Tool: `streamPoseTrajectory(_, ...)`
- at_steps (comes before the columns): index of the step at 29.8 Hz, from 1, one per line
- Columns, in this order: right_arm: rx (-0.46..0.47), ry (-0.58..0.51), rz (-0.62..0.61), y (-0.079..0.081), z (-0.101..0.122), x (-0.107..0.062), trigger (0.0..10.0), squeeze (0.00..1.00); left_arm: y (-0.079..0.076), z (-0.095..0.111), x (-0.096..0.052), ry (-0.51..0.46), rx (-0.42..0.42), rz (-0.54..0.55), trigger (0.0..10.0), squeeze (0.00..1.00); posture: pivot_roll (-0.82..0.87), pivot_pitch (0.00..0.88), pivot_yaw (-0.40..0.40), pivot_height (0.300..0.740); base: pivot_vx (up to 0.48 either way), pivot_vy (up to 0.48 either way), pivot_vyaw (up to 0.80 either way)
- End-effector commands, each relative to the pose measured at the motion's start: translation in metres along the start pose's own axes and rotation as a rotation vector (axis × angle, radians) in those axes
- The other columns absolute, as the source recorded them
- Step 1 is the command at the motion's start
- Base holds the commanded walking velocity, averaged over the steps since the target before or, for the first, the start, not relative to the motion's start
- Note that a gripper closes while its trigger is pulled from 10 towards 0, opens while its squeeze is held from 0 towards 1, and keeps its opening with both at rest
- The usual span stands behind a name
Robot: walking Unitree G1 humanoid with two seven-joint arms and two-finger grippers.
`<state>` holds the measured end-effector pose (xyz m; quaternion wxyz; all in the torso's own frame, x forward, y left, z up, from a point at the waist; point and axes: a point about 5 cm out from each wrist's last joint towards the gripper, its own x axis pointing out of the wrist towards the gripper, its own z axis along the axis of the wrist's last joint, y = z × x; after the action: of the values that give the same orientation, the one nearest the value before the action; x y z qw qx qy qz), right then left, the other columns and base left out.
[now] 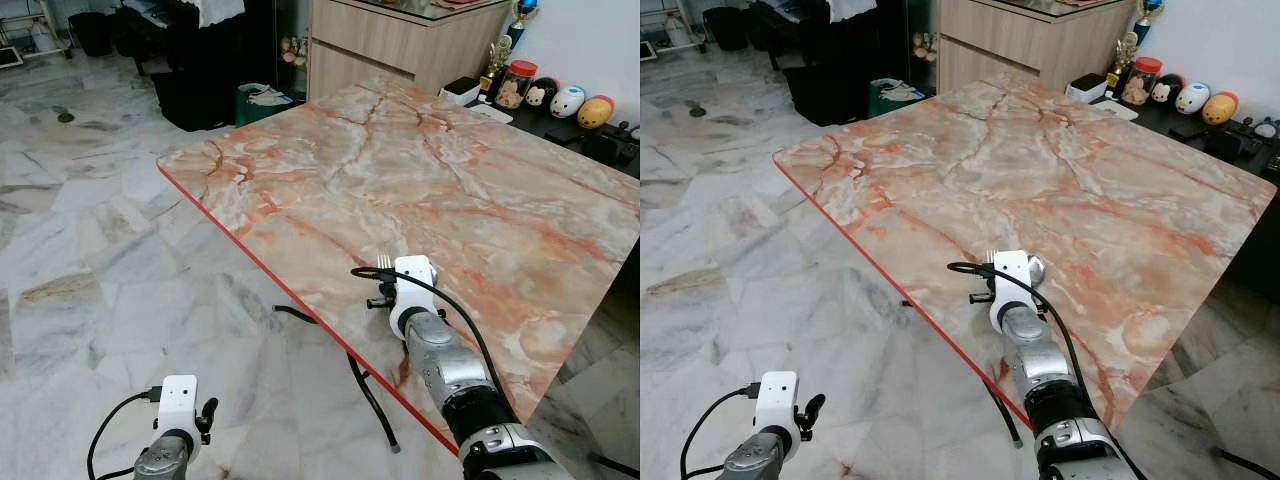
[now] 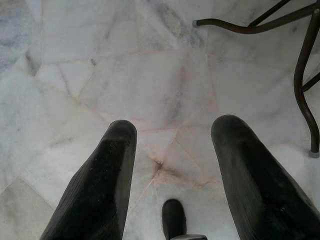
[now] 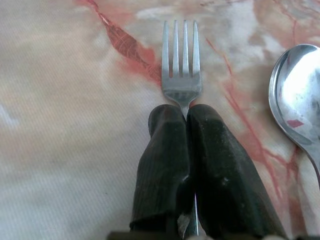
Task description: Setting the table
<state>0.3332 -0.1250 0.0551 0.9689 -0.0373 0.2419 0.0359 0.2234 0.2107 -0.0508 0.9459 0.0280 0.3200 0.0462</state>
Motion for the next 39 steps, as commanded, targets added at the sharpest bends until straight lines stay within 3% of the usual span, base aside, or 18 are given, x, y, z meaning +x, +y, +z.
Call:
streamPoseTrajectory(1,-0.017,0.001,-0.023,-0.006,-0.001,0.0,0.0,0.0,0.0,-0.002,0.0,0.016,0.013,0.0,10.0,0.0,-0.01,0.0,-0.054,0.74,0.0,0.0,0.0)
streamPoseTrajectory(7,-0.022,-0.015,-0.028,-0.006,0.001,0.0,0.0,0.0,-0.001,-0.002,0.0,0.018,0.013,-0.002,10.0,0.0,-0.01,0.0,-0.055,0.74,0.0,0.0,0.0)
streamPoseTrajectory(8,-0.03,-0.088,-0.03,-0.006,0.013,-0.001,0.0,0.0,-0.001,-0.004,0.0,0.024,0.015,-0.002,10.0,0.0,-0.01,0.0,-0.056,0.74,0.0,0.0,0.0)
streamPoseTrajectory(10,-0.026,-0.125,-0.027,-0.005,0.019,-0.002,0.0,0.0,-0.001,-0.004,-0.001,0.027,0.016,-0.002,10.0,0.0,-0.01,0.0,-0.056,0.74,0.0,0.0,0.0)
streamPoseTrajectory(11,-0.02,-0.16,-0.028,-0.005,0.025,-0.003,3.1,0.0,-0.001,-0.005,-0.001,0.029,0.017,-0.002,10.0,0.0,-0.01,0.0,-0.056,0.74,0.0,0.0,0.0)
streamPoseTrajectory(12,-0.015,-0.18,-0.029,-0.005,0.028,-0.003,3.1,0.0,-0.001,-0.005,-0.001,0.03,0.017,-0.002,10.0,0.0,-0.01,0.0,-0.056,0.74,0.0,0.0,0.0)
streamPoseTrajectory(13,-0.017,-0.244,-0.025,-0.005,0.039,-0.006,10.0,0.0,-0.001,-0.005,-0.001,0.031,0.017,-0.002,10.0,0.0,-0.01,0.0,-0.056,0.74,0.0,0.0,0.0)
streamPoseTrajectory(18,-0.012,-0.387,-0.044,-0.005,0.063,-0.012,10.0,0.0,-0.001,-0.007,-0.001,0.042,0.021,-0.003,10.0,0.0,-0.01,0.0,-0.059,0.74,0.0,0.0,0.0)
streamPoseTrajectory(24,-0.023,-0.581,-0.159,-0.027,0.089,-0.025,10.0,0.0,-0.001,-0.009,-0.002,0.042,0.009,-0.004,10.0,0.0,-0.01,0.0,-0.073,0.74,0.0,0.0,0.0)
streamPoseTrajectory(31,-0.03,-0.647,-0.217,-0.05,0.082,-0.041,10.0,0.0,-0.001,-0.01,-0.003,0.032,0.001,-0.007,10.0,0.0,-0.01,0.0,-0.08,0.74,0.0,0.0,0.0)
streamPoseTrajectory(33,0.019,-0.674,-0.303,-0.075,0.075,-0.054,10.0,0.0,-0.001,-0.011,-0.003,0.033,0.006,-0.01,10.0,0.0,-0.02,0.0,-0.072,0.74,0.0,0.0,0.0)
streamPoseTrajectory(39,0.097,-0.698,-0.429,-0.101,0.067,-0.069,10.0,0.0,0.0,-0.012,-0.004,0.036,0.016,-0.016,10.0,0.0,-0.02,0.0,-0.061,0.74,0.0,0.0,0.0)
